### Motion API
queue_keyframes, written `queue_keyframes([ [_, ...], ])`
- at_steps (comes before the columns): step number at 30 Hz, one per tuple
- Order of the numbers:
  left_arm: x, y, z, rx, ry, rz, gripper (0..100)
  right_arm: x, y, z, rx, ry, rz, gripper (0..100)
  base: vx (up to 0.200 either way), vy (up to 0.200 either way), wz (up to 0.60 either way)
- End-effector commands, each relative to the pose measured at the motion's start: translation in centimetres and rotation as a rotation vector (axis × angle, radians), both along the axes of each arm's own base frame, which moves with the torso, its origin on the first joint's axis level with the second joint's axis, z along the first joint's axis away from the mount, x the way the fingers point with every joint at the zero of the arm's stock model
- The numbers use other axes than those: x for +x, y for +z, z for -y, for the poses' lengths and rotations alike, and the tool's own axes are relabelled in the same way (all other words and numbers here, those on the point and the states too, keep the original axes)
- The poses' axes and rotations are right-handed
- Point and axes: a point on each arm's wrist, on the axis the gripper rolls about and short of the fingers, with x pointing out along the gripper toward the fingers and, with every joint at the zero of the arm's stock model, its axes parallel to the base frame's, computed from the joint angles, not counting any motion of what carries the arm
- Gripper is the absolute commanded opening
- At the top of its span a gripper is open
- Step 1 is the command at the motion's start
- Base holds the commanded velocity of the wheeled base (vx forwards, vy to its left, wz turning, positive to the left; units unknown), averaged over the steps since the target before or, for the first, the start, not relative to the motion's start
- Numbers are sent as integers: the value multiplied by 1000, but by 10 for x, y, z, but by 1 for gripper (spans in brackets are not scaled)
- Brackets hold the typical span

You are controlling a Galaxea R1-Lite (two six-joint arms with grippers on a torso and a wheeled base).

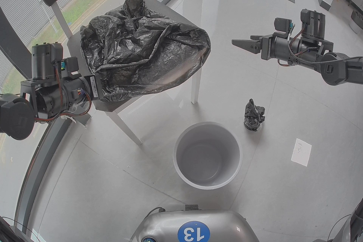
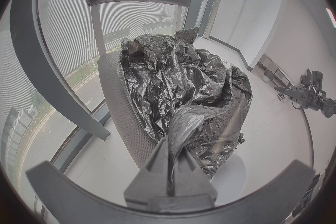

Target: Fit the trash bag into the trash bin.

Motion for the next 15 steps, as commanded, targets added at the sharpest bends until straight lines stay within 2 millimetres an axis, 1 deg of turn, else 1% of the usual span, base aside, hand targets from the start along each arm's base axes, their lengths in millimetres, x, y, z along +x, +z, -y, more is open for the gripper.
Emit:
queue_keyframes([
  [1,1,0,0,-1,0,2,0,8,-4,-3,-5,3,7,100,0,0,0],
  [5,1,0,1,-2,0,6,0,13,-6,-5,-14,9,14,100,0,0,0],
  [9,2,1,1,-3,-3,9,0,12,-8,-7,-16,18,10,100,0,0,0],
  [15,-1,2,10,-14,-32,19,0,12,-8,-7,-16,18,9,100,0,0,0],
])
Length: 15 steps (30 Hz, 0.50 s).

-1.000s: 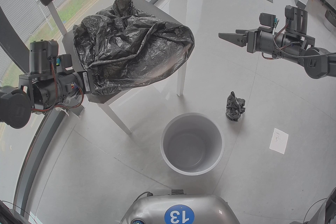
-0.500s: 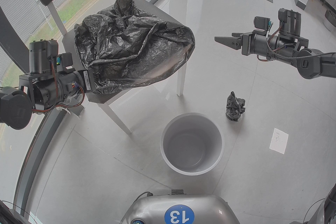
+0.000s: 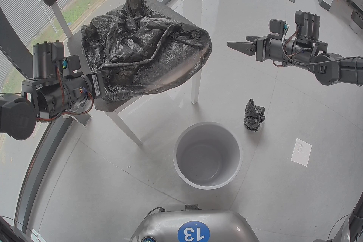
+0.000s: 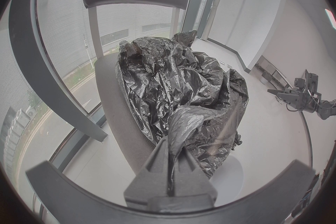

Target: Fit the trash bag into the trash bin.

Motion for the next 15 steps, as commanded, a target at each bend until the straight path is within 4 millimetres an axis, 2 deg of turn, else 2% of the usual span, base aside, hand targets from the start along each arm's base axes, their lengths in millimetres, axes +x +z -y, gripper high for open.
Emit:
queue_keyframes([
  [1,-3,2,7,-7,-25,7,0,-1,0,0,-1,0,0,100,0,0,0],
  [8,-26,20,28,-23,-119,62,0,-3,0,8,-2,-16,-7,100,0,0,0],
  [9,-38,25,32,-27,-152,74,0,-7,3,16,-2,-33,-10,100,0,0,0],
  [15,-52,31,31,-30,-171,97,0,-13,-5,34,-12,-74,-48,100,0,0,0],
])
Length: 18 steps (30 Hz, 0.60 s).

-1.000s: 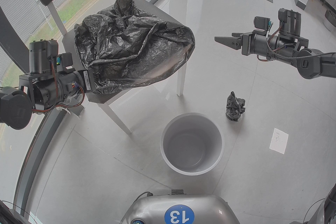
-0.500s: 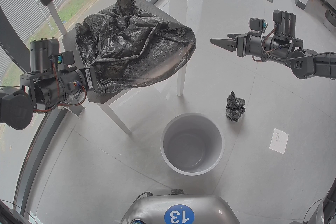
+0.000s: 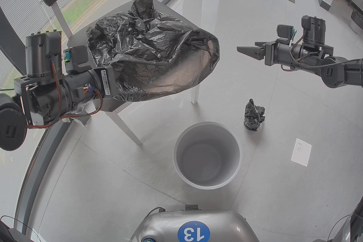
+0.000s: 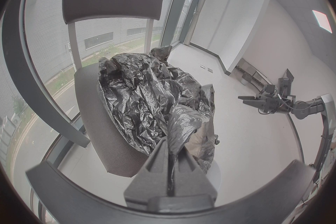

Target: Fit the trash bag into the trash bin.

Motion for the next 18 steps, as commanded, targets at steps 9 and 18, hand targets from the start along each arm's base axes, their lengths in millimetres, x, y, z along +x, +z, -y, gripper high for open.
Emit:
queue_keyframes([
  [9,-22,17,11,-38,-72,61,0,-14,-12,9,-6,-16,-60,100,0,0,0],
  [18,-22,42,17,-79,-94,130,0,-27,-15,-8,-10,32,-83,100,0,0,0],
])
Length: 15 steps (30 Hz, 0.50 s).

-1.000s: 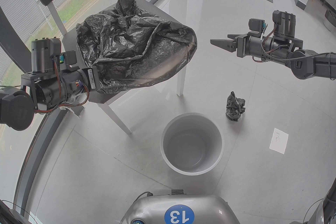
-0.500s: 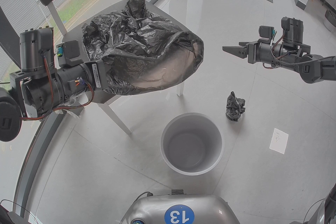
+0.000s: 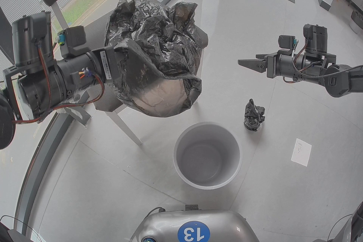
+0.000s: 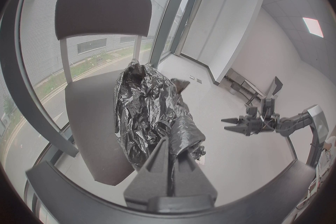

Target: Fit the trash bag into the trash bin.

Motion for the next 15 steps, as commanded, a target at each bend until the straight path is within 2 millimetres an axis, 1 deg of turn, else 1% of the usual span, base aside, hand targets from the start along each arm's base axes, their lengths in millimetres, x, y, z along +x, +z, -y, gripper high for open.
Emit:
queue_keyframes([
  [1,-2,17,6,-29,-21,45,0,-10,3,-8,-1,28,1,100,0,0,0],
  [4,-4,28,13,-49,-43,77,0,-17,2,-12,-3,43,-8,100,0,0,0],
  [5,-5,34,18,-60,-57,93,0,-22,0,-15,-7,52,-18,100,0,0,0],
  [6,-5,34,18,-60,-57,93,0,-22,0,-15,-7,52,-18,100,0,0,0],
  [8,-7,48,25,-86,-80,131,0,-35,-6,-18,-16,70,-43,100,0,0,0],
  [13,-10,69,32,-144,-108,178,0,-58,-17,-29,-33,120,-88,100,0,0,0],
  [15,-12,73,34,-174,-121,180,0,-64,-21,-33,-39,139,-103,100,0,0,0],
])
